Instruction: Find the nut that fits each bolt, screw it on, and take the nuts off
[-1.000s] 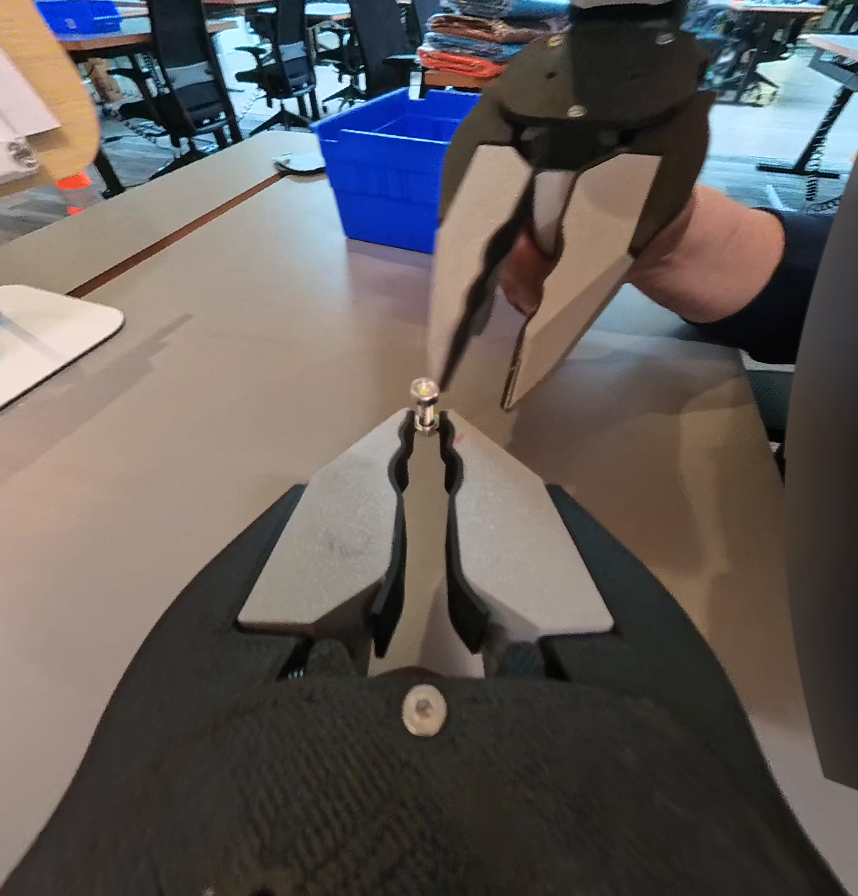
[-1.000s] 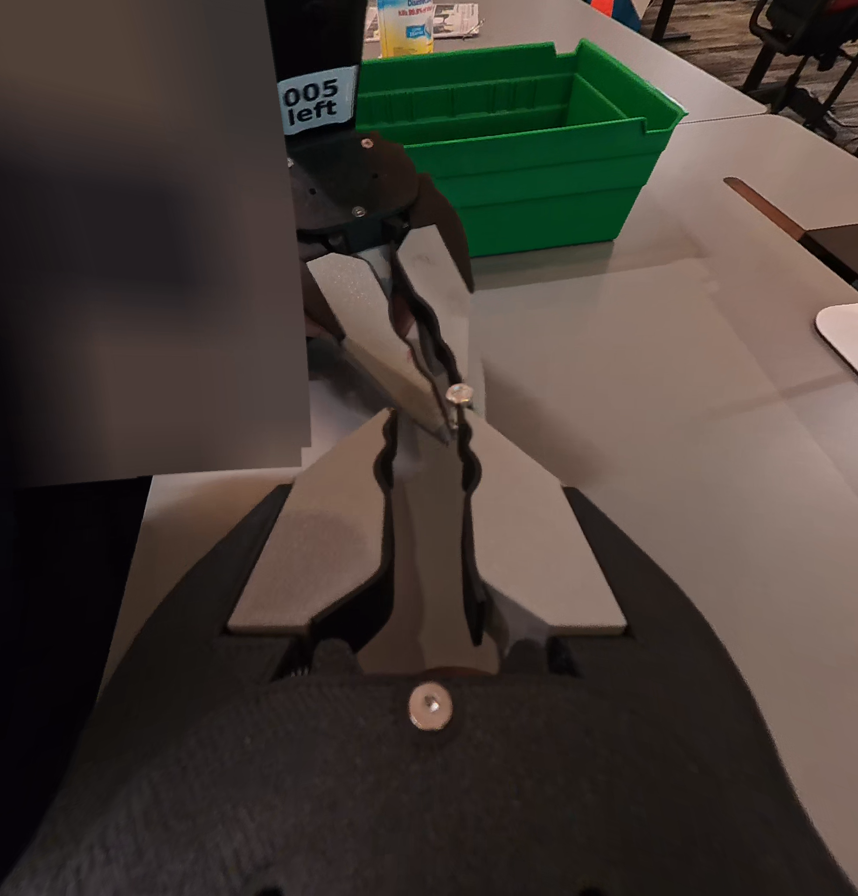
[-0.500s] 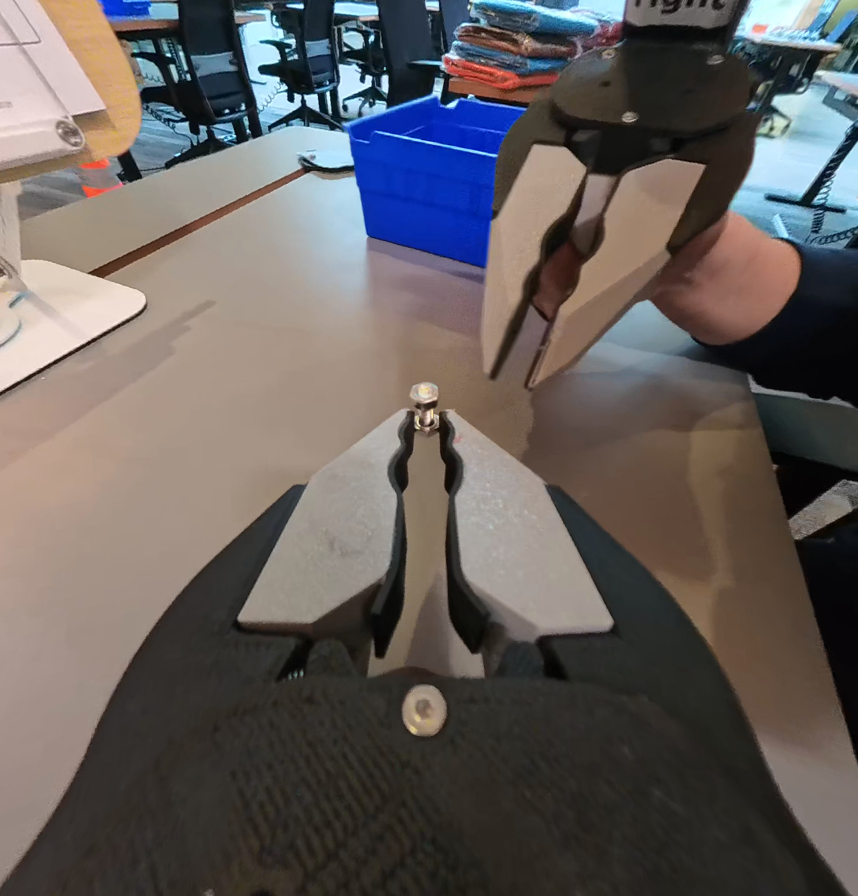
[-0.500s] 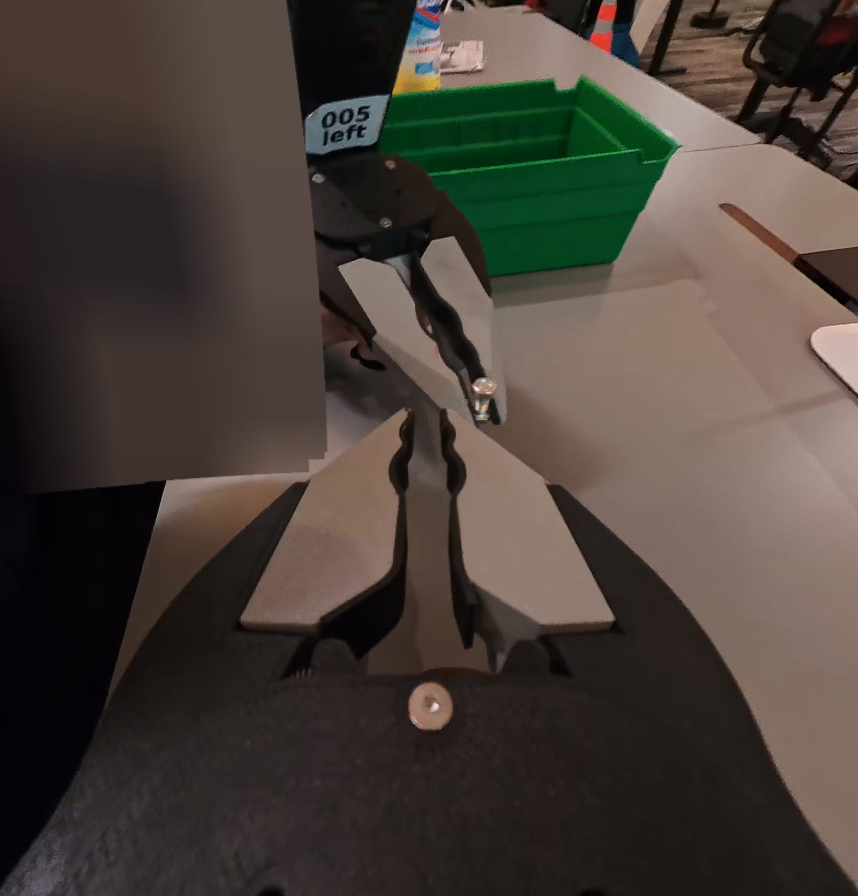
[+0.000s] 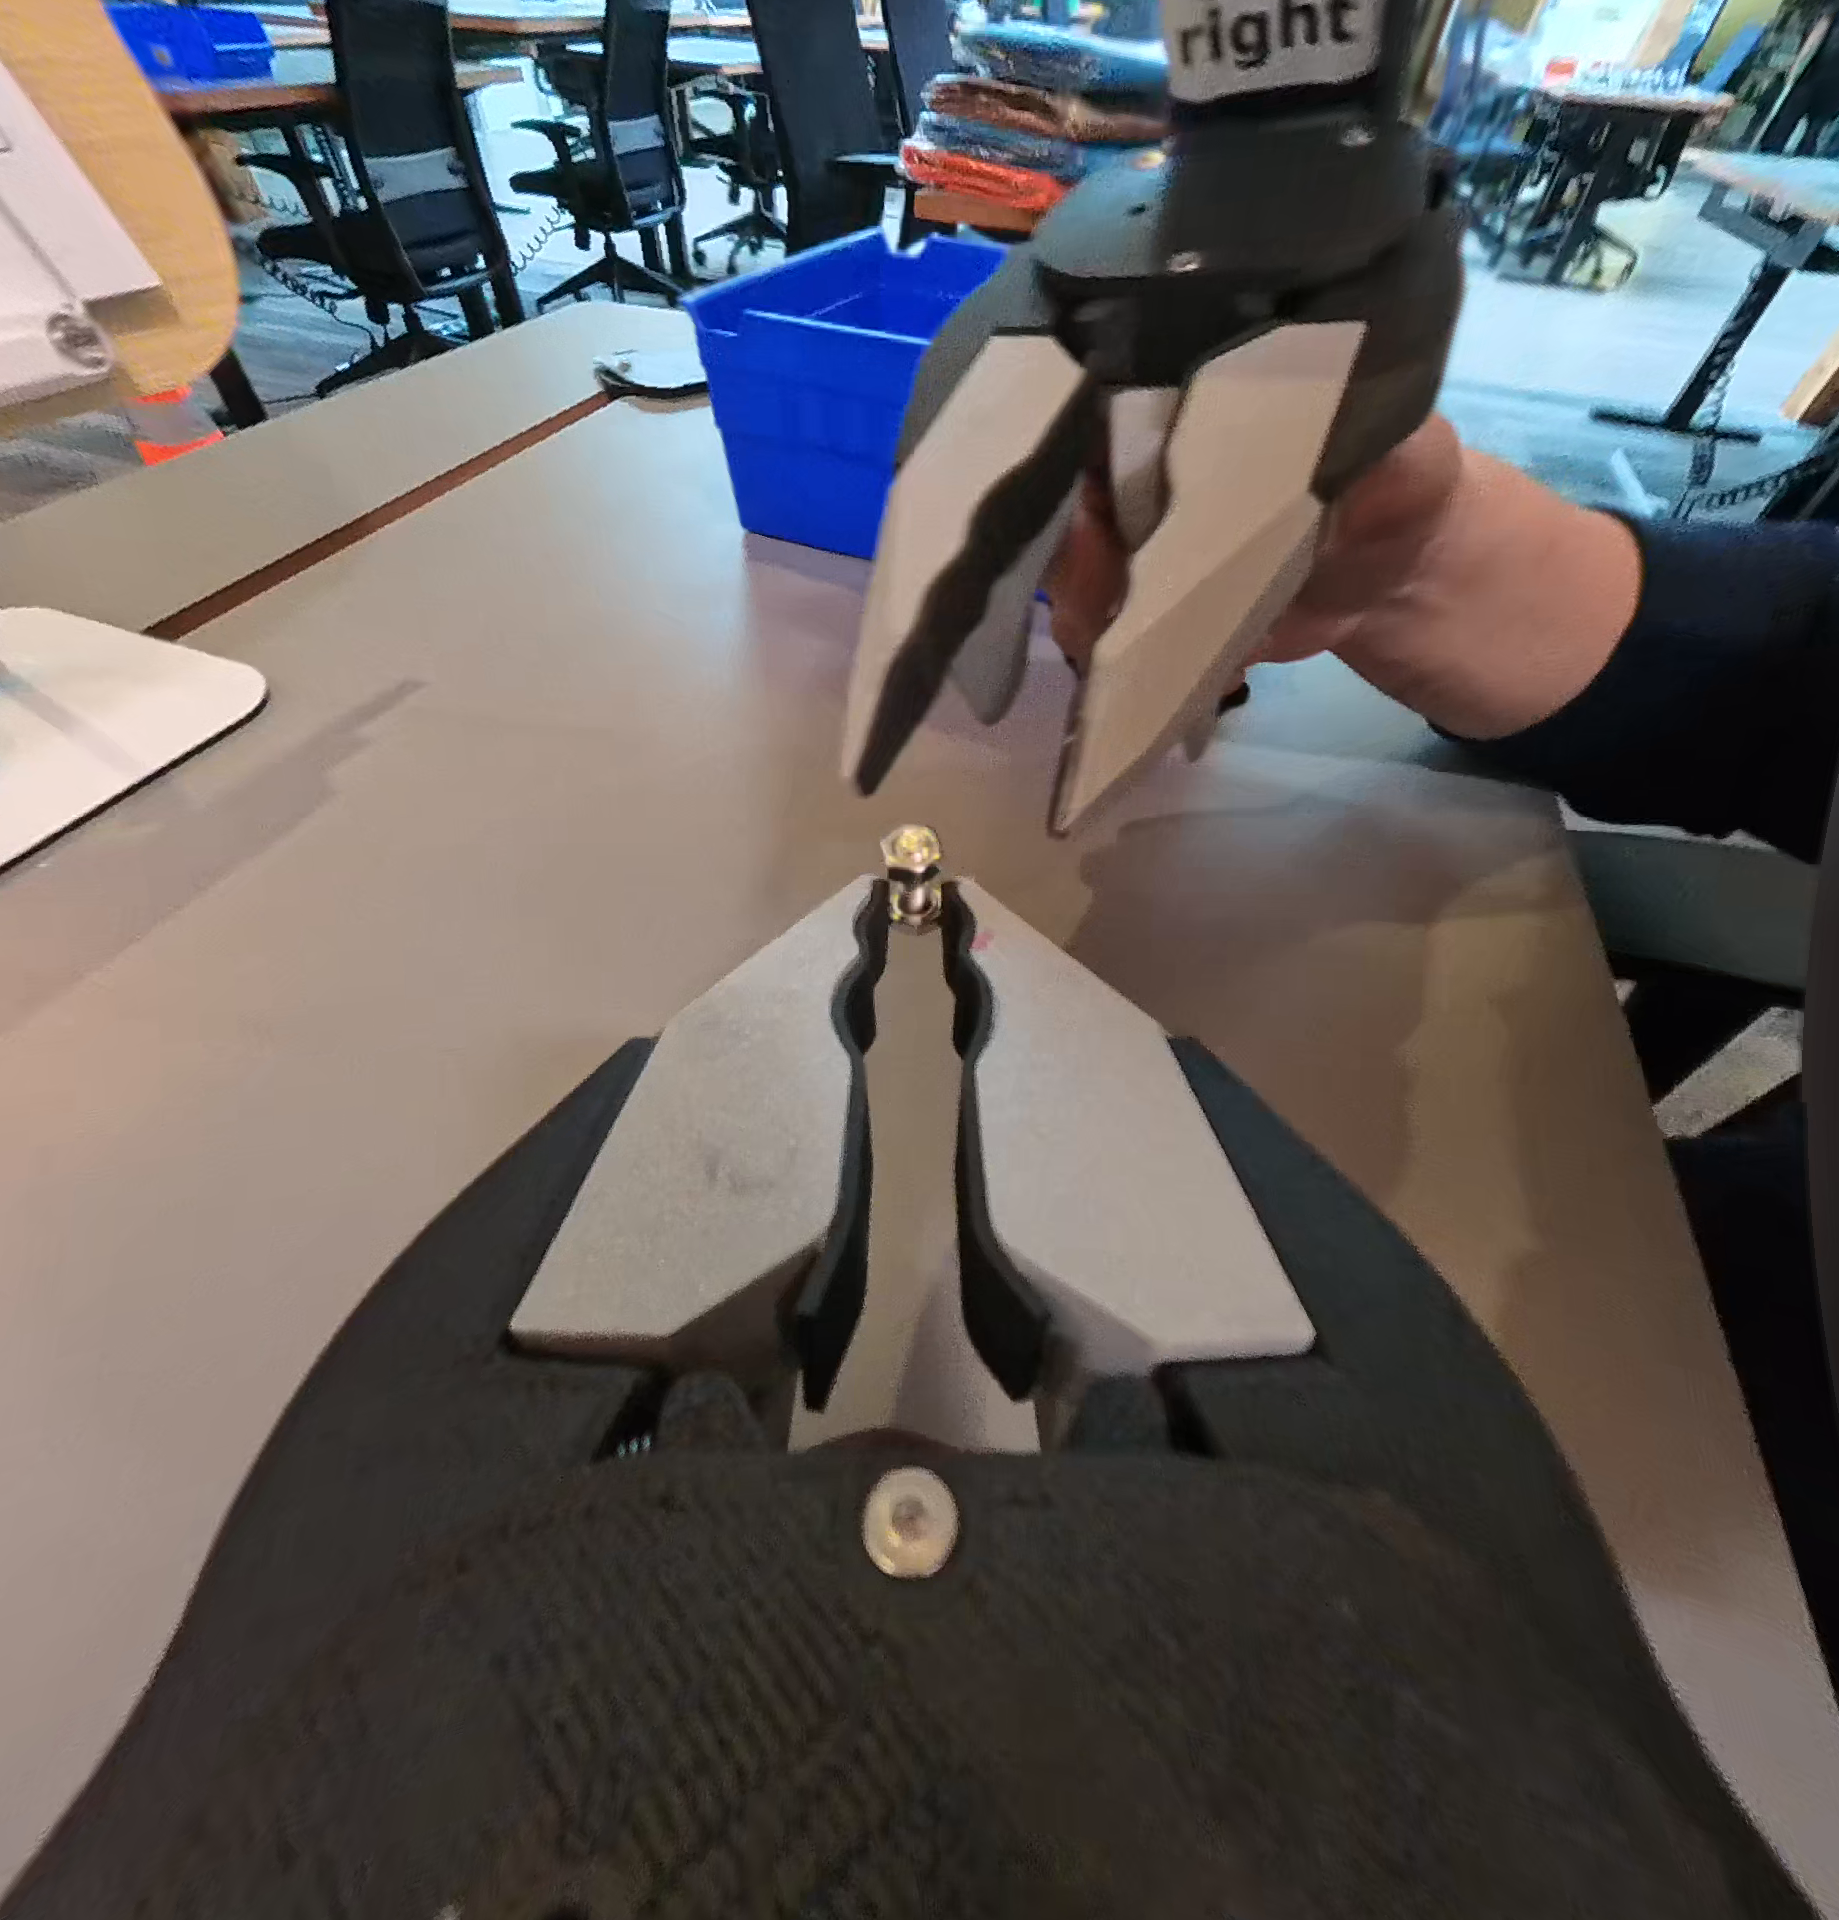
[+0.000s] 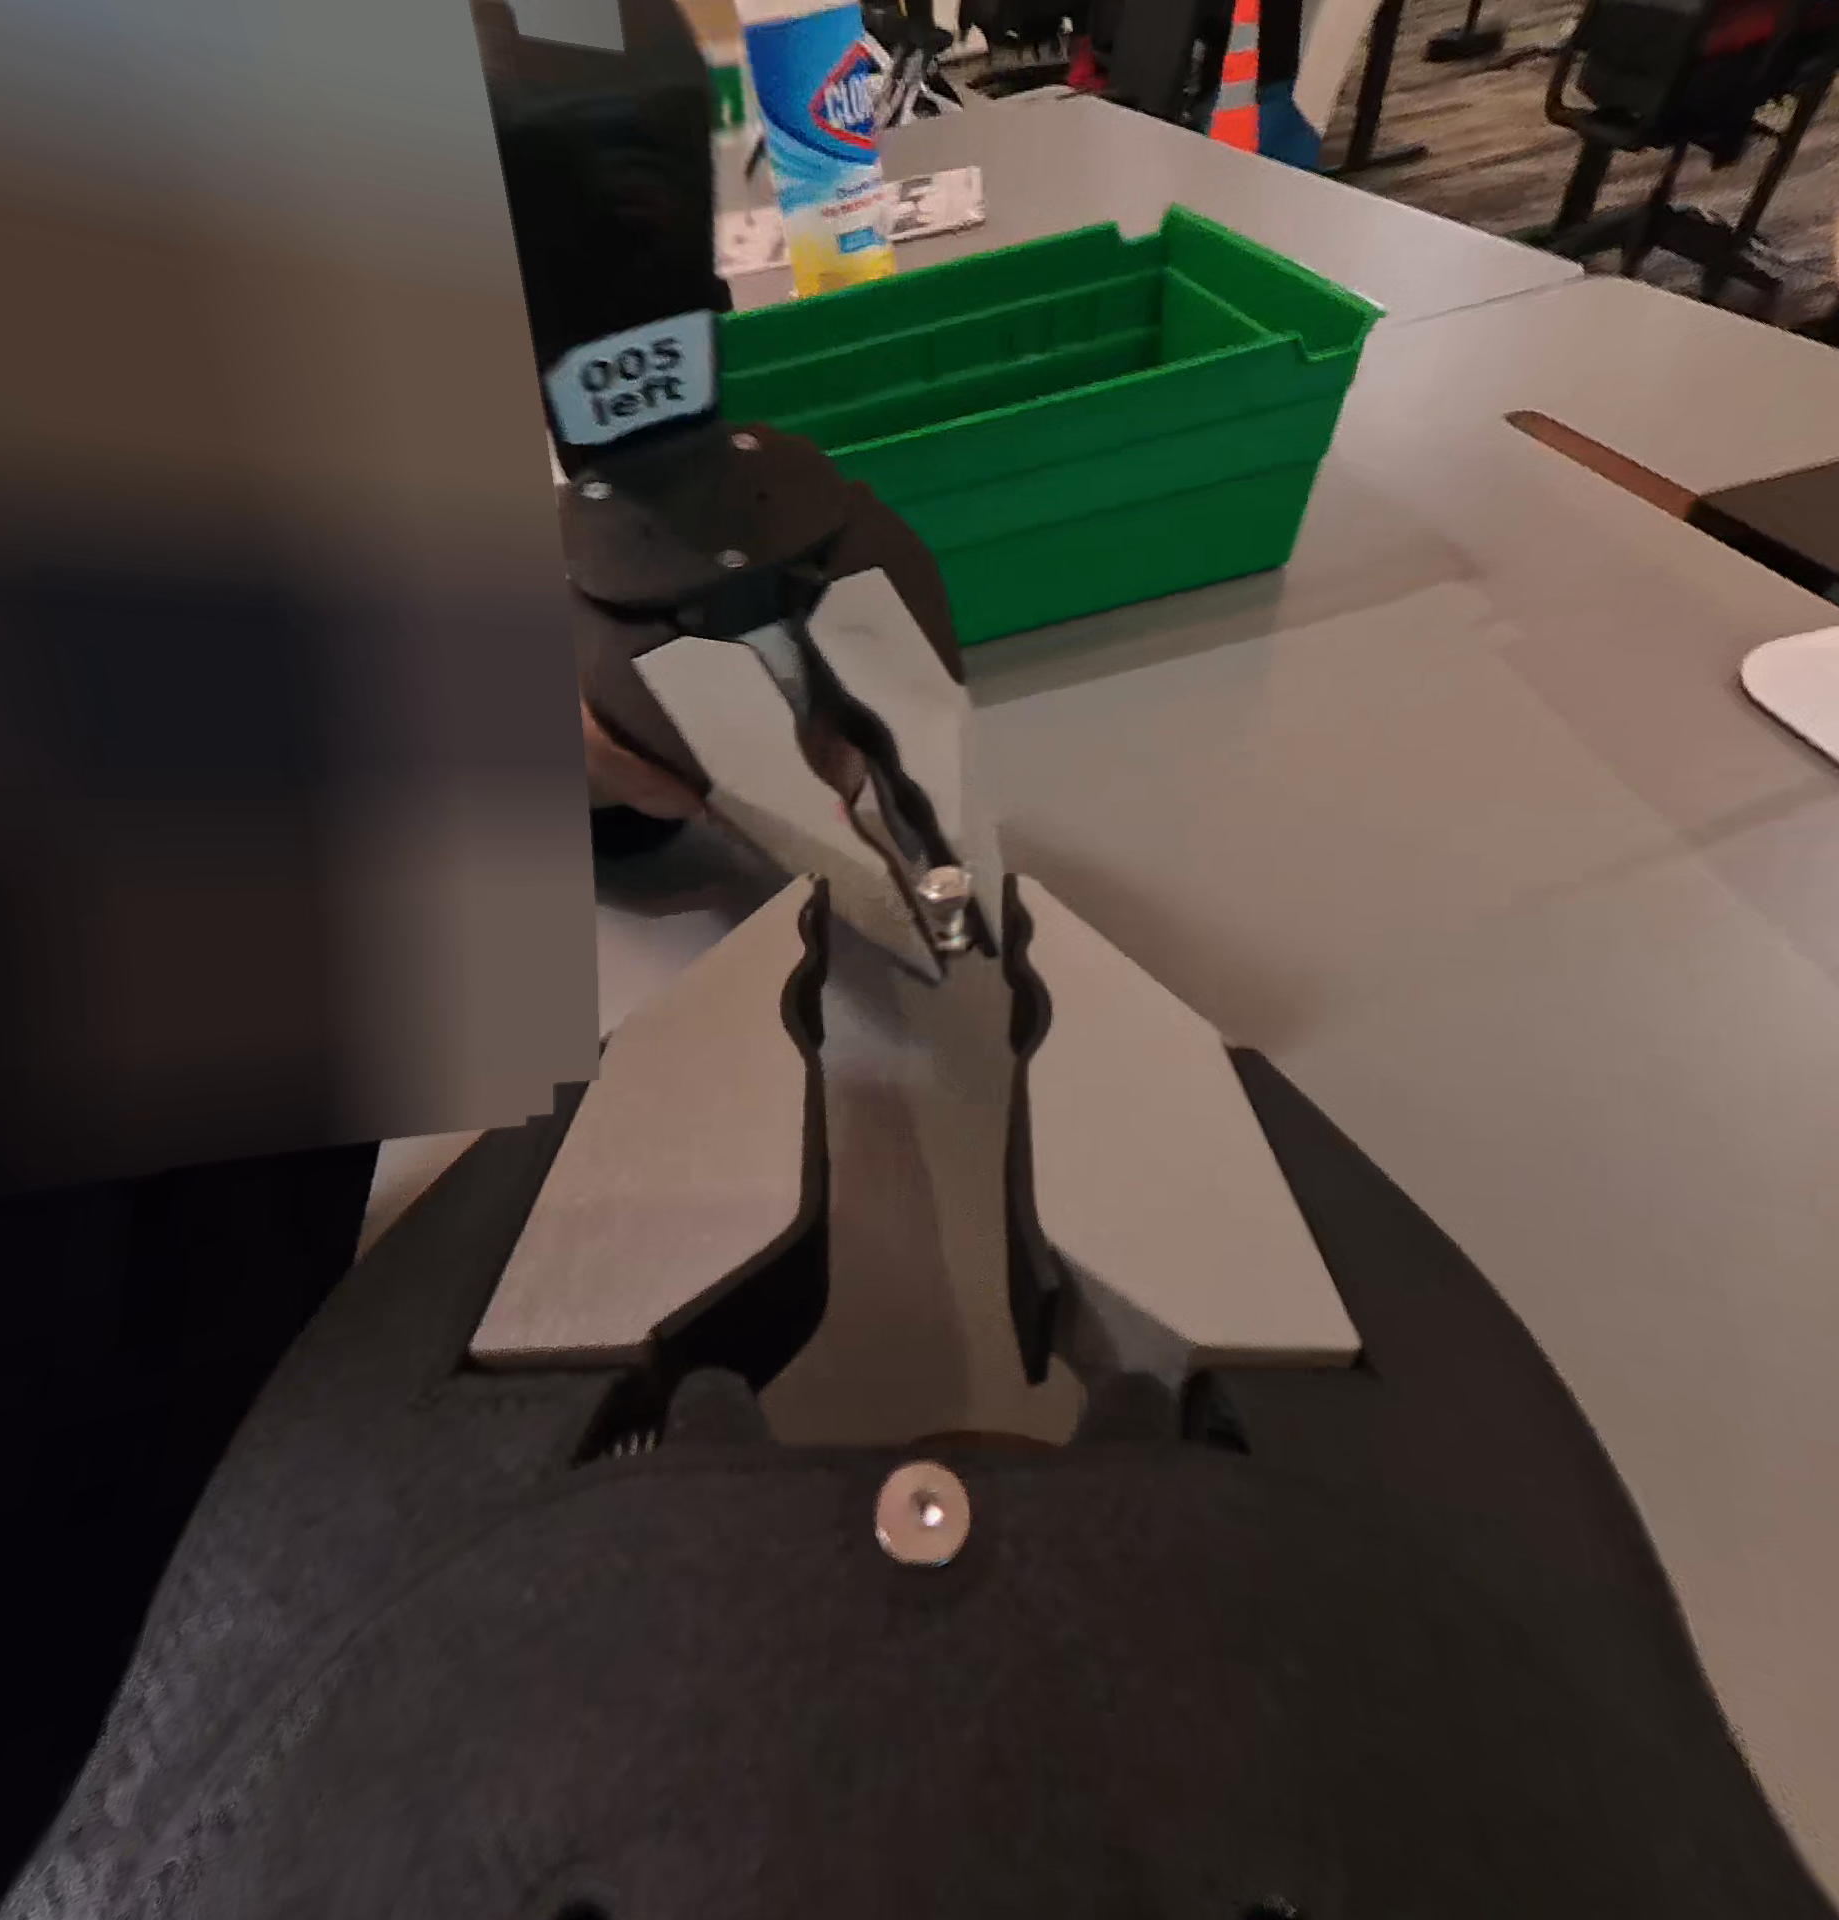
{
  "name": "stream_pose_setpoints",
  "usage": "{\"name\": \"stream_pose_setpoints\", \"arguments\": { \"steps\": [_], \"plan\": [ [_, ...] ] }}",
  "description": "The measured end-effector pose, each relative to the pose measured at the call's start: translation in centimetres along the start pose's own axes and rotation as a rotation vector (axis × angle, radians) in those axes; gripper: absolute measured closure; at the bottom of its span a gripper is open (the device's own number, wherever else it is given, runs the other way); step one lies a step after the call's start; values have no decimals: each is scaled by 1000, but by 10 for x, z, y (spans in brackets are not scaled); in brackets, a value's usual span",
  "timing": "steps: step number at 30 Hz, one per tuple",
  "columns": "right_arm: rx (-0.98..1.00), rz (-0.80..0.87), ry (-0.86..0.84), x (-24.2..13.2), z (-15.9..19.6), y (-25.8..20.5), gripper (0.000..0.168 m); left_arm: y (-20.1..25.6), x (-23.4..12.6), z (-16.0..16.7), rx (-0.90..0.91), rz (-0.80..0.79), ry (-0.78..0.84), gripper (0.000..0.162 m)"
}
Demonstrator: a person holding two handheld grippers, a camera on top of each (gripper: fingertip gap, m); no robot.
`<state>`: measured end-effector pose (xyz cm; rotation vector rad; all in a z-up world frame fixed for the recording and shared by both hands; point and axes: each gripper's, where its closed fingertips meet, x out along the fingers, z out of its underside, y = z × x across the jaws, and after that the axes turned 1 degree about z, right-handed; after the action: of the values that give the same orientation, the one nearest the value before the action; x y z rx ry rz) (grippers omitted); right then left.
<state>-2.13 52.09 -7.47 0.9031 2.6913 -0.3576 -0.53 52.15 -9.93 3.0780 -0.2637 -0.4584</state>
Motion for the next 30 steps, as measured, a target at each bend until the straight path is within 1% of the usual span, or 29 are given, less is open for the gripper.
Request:
{"name": "stream_pose_setpoints", "arguments": {
  "steps": [2, 3, 4, 5, 6, 7, 8, 11, 13, 14, 15, 17, 18, 19, 20, 22, 23, 25, 27, 30],
  "plan": [
    [4, -8, -30, 5, 6, -2, 137, 5, 3, 1, 22, 4, -11, 154],
    [-5, -28, -48, 6, 9, -6, 142, 4, 3, 1, 20, 2, -10, 154],
    [-16, -28, -59, 6, 11, -8, 139, 3, 2, 1, 13, 3, -12, 154],
    [-32, -24, -64, 4, 12, -8, 142, -2, 1, 2, 1, -16, -8, 154],
    [-48, -73, -55, 0, 10, -17, 168, -10, -2, 2, -12, -46, -8, 154],
    [-40, -100, -15, -4, 3, -21, 168, -14, -4, 3, -25, -55, -11, 154],
    [-22, -96, 15, -6, -3, -20, 165, -15, -5, 3, -35, -51, -5, 154],
    [-4, 6, 9, -3, -2, 0, 140, -8, -3, 0, -34, -25, 9, 154],
    [8, 37, -24, 2, 5, 5, 137, -2, -1, -1, -7, -13, 3, 154],
    [6, 27, -39, 5, 8, 3, 137, 0, 0, -1, -2, -9, 3, 154],
    [-5, 1, -56, 7, 12, -1, 145, -1, 0, -1, -3, -12, 4, 154],
    [-47, -33, -60, 4, 12, -10, 154, -5, -3, -1, -31, -12, 13, 155],
    [-62, -74, -32, 0, 8, -17, 168, -9, -4, -1, -47, -24, 19, 154],
    [-42, -79, 8, -3, 0, -17, 168, -10, -6, -2, -55, -14, 24, 155],
    [-10, -59, 33, -6, -4, -12, 161, -8, -7, -3, -61, 5, 31, 155],
    [8, 44, 16, -7, -1, 10, 128, 2, -7, -7, -85, 76, 56, 155],
    [-49, 83, -4, -8, 3, 14, 127, 5, -7, -9, -110, 107, 67, 155],
    [-248, 119, -11, -10, 4, 9, 127, 8, -8, -10, -155, 154, 79, 154],
    [-434, 159, -14, -11, 5, 4, 130, 15, -10, -12, -222, 236, 86, 154],
    [-653, 259, -98, -8, 12, 6, 129, 26, -14, -16, -315, 349, 98, 154]
  ]
}}
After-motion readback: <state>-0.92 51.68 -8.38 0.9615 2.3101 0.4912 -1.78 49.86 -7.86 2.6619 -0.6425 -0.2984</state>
